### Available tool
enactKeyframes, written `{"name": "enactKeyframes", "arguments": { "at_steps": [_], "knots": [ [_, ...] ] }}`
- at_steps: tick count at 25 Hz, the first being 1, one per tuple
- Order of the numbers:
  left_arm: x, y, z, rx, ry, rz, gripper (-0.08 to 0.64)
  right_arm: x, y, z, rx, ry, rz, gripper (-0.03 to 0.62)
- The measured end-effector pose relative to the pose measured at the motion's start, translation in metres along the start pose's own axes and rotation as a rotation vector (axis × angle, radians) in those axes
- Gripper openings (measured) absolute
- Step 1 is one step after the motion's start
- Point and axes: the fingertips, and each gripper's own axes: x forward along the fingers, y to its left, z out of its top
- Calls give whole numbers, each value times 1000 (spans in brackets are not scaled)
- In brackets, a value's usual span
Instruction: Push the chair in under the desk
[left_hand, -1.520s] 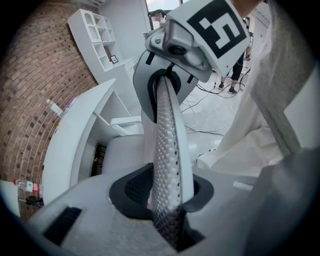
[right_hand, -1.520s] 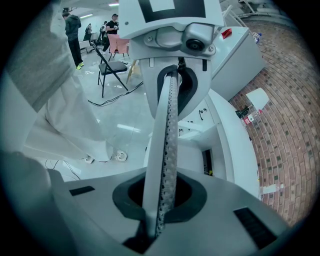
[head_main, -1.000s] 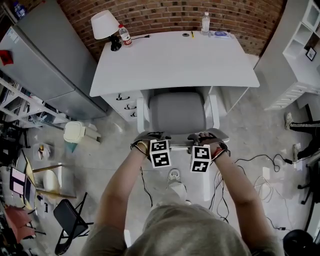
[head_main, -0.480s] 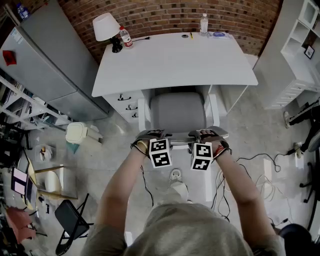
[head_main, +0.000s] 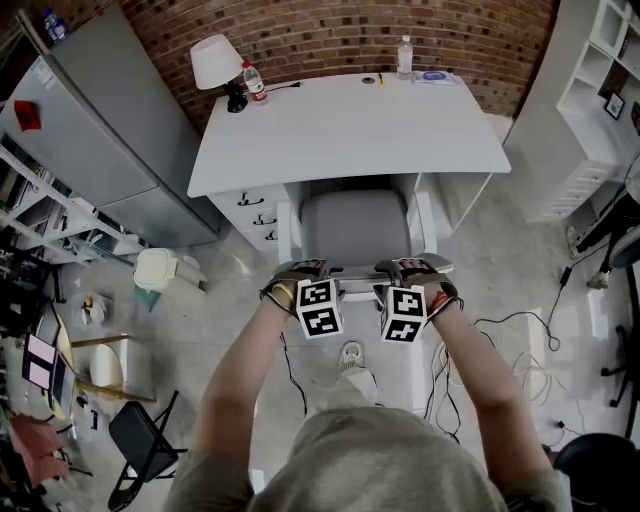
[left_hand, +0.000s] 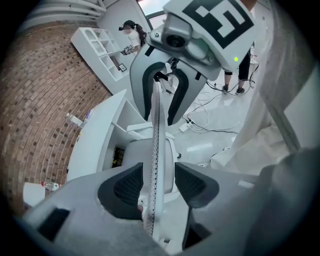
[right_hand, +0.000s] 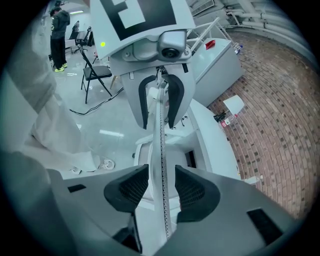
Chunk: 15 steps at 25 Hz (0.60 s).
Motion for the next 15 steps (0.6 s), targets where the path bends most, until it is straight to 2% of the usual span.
{"name": "enactKeyframes", "arguments": {
  "at_steps": [11, 15],
  "knots": [
    [-20, -10, 15, -11, -24, 50, 187, -25, 4, 7, 38, -32, -59, 146],
    [-29, -15, 22, -57, -64, 70, 186, -35, 6, 11, 79, -55, -79, 123]
  ]
}}
